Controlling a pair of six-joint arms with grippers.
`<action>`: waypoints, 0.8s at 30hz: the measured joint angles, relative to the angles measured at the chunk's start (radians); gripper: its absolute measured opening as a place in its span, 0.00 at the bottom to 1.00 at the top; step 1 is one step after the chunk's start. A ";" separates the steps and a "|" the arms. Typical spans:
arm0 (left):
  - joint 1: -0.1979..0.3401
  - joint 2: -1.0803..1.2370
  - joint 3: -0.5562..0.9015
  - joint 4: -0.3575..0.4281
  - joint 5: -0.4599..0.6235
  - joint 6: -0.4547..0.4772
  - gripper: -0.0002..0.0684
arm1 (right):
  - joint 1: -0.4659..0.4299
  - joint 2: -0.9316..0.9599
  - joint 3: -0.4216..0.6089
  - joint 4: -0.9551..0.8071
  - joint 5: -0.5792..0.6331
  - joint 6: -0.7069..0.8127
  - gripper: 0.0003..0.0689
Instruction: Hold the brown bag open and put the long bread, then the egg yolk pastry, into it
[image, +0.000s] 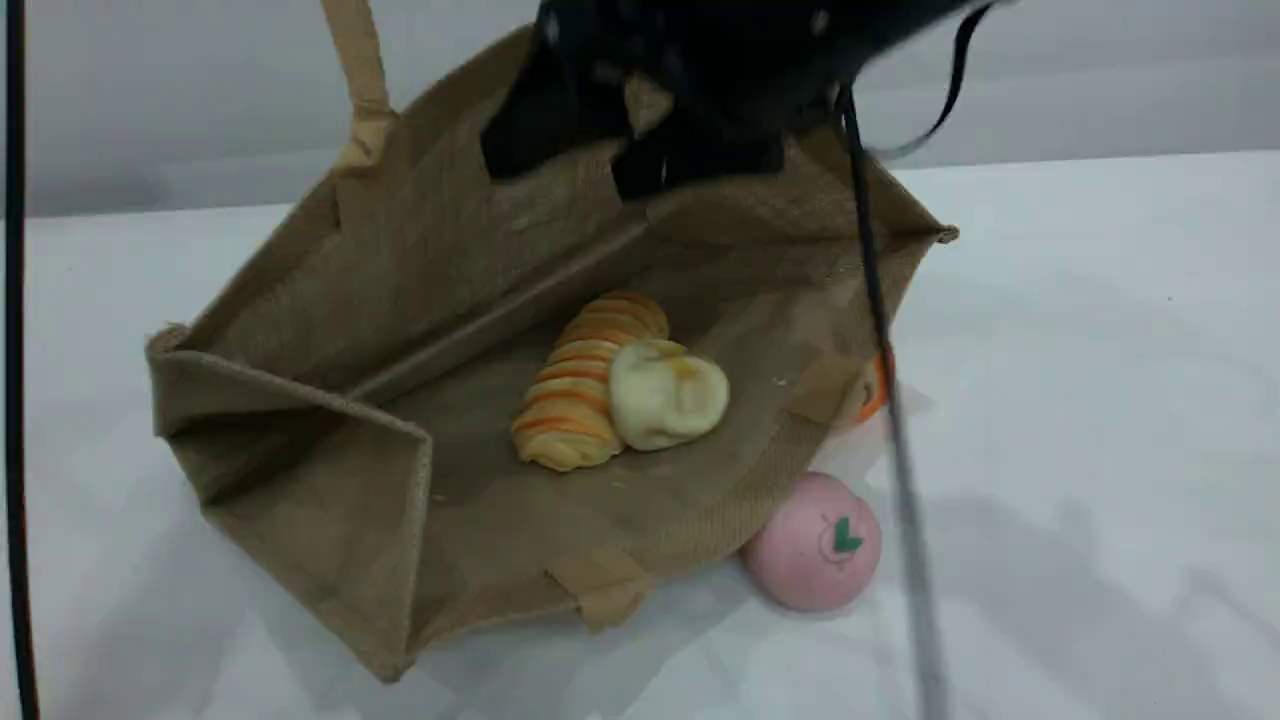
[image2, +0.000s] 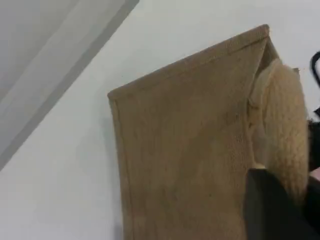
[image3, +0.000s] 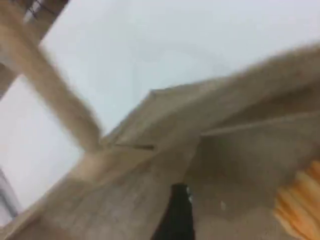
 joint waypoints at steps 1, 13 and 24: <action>0.000 0.000 0.000 0.001 0.000 0.000 0.14 | -0.010 -0.021 0.000 -0.014 0.016 0.008 0.85; 0.000 0.014 0.004 -0.043 -0.003 -0.035 0.14 | -0.194 -0.298 0.000 -0.318 0.140 0.268 0.77; -0.071 0.127 0.227 -0.152 -0.011 -0.058 0.14 | -0.323 -0.580 0.000 -0.645 0.423 0.565 0.77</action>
